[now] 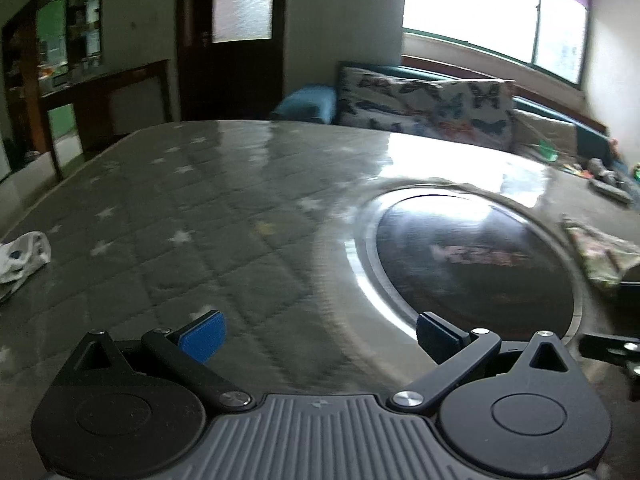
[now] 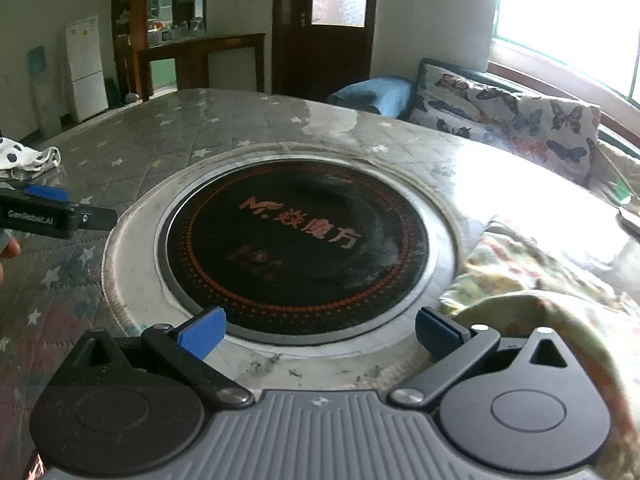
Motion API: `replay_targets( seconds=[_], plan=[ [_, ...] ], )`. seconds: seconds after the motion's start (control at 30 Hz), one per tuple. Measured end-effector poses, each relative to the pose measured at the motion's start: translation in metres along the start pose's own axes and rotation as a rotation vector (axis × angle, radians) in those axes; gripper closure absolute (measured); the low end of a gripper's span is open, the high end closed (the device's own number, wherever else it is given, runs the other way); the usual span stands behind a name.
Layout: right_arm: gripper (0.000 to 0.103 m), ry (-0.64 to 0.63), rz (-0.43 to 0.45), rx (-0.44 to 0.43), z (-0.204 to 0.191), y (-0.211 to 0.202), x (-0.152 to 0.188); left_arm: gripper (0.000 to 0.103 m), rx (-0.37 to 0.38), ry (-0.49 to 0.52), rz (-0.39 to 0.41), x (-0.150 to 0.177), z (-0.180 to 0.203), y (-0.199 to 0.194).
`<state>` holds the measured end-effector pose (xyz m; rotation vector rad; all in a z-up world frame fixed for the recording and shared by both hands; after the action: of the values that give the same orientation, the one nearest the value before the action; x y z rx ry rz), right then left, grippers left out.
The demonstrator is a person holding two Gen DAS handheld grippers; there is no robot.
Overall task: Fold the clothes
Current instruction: 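Move both grippers toward the crumpled pastel striped shirt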
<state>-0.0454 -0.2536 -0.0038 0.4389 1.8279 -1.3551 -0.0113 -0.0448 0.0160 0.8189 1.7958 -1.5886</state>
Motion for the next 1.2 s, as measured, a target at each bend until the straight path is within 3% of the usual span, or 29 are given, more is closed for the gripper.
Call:
replay_targets(
  seconds=[0.3,0.57,0.77,1.07,1.2],
  plan=[
    [0.01,0.035,0.022,0.035,0.009,-0.039,0.007,0.0,0.151,0.088,0.018,-0.008,0.047,-0.033],
    [0.02,0.105,0.026,0.077,0.027,-0.08,0.03,0.0,0.235,0.179,0.003,-0.008,0.092,-0.044],
    [0.02,0.129,0.037,0.114,0.034,-0.105,0.046,0.0,0.298,0.248,-0.009,-0.007,0.125,-0.051],
    [0.02,0.157,0.095,0.192,0.043,-0.14,0.058,0.0,0.321,0.297,-0.02,-0.008,0.147,-0.058],
    [0.025,0.19,0.108,0.235,0.061,-0.146,0.06,0.0,0.328,0.311,-0.024,-0.008,0.151,-0.058]
  ],
)
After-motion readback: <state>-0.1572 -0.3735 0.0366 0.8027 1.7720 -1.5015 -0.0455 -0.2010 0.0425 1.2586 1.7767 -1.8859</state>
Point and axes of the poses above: each gripper's, at about its wrist camera, not at the fingertips, and y roughly the way its jaws point, z to its right, x to its underside, the point moved 2 cm from there along y, roughly the way its jaws point, and after that the axes turned 14 degrees about -x, right-handed, at the moved point
